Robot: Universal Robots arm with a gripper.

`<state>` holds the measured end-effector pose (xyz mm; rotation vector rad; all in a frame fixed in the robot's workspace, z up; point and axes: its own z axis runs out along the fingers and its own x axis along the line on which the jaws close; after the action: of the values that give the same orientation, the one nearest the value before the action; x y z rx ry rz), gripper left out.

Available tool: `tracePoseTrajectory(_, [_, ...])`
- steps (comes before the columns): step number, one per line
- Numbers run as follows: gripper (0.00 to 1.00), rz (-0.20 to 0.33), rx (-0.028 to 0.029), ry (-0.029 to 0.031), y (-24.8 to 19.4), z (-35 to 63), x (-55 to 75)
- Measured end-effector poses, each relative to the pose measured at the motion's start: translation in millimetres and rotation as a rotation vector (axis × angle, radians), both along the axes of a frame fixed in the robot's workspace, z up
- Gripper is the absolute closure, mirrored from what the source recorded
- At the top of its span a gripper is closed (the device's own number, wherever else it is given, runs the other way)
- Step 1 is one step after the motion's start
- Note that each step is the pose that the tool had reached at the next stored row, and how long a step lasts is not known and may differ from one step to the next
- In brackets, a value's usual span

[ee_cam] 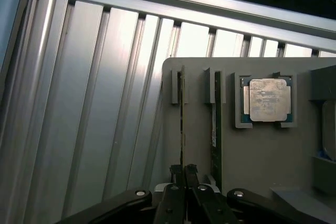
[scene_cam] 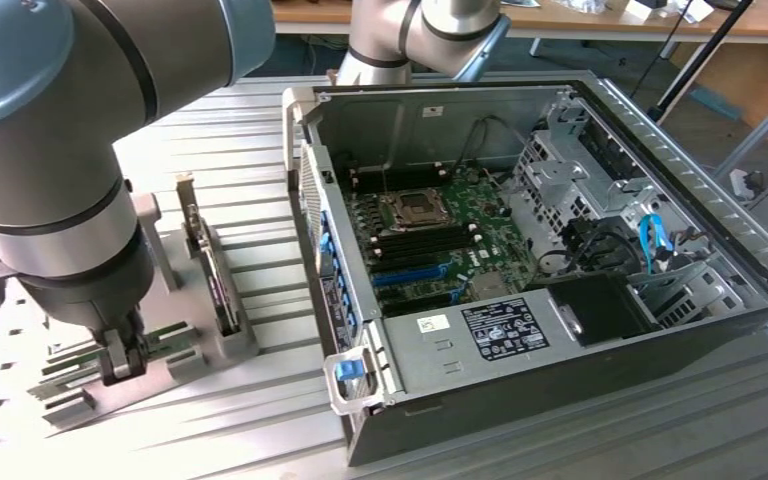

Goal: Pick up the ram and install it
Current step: 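Pick up the ram and move it above insertion slot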

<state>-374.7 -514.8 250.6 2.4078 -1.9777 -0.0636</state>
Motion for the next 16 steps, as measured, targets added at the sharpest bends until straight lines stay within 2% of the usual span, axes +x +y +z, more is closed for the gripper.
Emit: tracePoseTrajectory(16, [0.88,0.0,0.0001,-0.0001,0.0,27.1,0.0])
